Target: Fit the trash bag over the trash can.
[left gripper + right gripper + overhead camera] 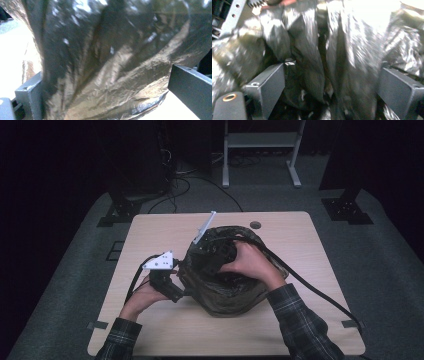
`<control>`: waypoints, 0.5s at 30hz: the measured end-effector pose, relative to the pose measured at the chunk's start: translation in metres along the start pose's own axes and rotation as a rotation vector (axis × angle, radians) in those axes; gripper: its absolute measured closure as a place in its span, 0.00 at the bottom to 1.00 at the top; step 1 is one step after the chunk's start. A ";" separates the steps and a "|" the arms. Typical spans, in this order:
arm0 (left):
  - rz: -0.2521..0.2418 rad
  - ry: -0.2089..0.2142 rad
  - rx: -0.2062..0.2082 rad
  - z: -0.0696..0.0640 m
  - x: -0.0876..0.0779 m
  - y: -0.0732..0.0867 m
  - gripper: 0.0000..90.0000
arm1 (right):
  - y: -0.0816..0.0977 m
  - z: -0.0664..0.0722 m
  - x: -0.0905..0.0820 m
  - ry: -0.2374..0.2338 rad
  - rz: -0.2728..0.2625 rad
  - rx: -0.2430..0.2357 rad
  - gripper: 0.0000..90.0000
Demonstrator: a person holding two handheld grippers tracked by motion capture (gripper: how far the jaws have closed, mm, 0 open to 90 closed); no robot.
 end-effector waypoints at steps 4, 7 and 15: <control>-0.007 0.002 0.000 -0.001 -0.001 -0.001 0.00 | -0.007 0.006 0.010 -0.019 0.014 -0.021 0.11; -0.006 0.002 0.000 0.000 -0.001 0.000 0.00 | -0.008 0.007 0.015 -0.009 0.026 -0.031 0.11; -0.006 -0.004 0.000 0.000 -0.003 -0.001 0.00 | 0.004 0.005 -0.006 0.012 0.031 -0.027 0.11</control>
Point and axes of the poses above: each handheld gripper's, and its own axes: x roughly forward along the jaws, y roughly out of its underside, z roughly to its left, the point moved 8 cm from there along x, roughly forward along the jaws, and after that the axes turned 13 degrees about y, right-handed, at the moved point
